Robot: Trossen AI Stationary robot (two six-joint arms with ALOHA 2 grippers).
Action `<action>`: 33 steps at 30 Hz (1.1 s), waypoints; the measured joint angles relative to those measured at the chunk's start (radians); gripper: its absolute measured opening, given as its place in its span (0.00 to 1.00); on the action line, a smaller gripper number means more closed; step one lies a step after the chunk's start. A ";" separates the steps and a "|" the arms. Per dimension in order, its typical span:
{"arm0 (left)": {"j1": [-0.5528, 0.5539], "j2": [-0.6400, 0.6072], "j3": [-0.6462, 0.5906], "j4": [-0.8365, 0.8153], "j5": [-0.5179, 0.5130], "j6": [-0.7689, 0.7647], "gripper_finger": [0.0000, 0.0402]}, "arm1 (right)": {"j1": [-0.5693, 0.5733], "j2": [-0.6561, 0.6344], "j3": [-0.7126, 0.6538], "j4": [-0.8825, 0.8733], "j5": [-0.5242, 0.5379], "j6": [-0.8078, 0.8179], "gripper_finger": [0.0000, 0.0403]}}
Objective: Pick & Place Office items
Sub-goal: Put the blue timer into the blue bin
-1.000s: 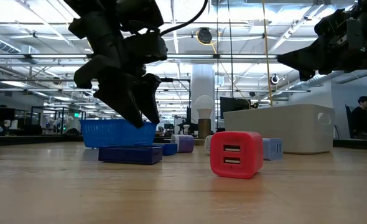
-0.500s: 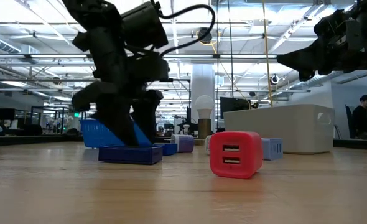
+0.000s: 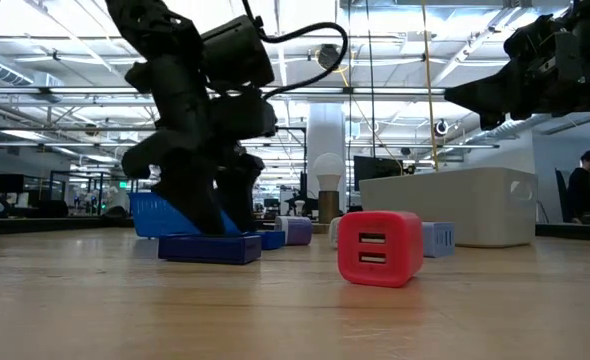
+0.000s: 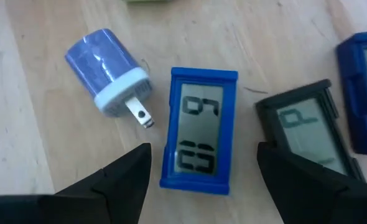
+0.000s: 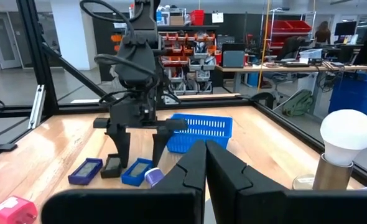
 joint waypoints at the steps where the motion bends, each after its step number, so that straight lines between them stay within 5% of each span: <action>1: 0.002 0.008 0.001 0.017 0.007 0.000 0.74 | 0.000 0.000 0.000 -0.001 0.000 0.000 0.01; 11: 0.031 0.041 0.004 0.030 0.051 -0.043 0.71 | 0.000 0.013 0.000 0.000 0.000 0.000 0.01; 20: 0.031 0.037 0.003 0.038 0.041 -0.052 0.36 | 0.000 0.013 0.000 0.000 0.000 0.000 0.01; 33: -0.015 -0.205 -0.003 -0.037 0.002 -0.083 0.36 | 0.000 0.014 0.000 -0.007 0.000 0.000 0.01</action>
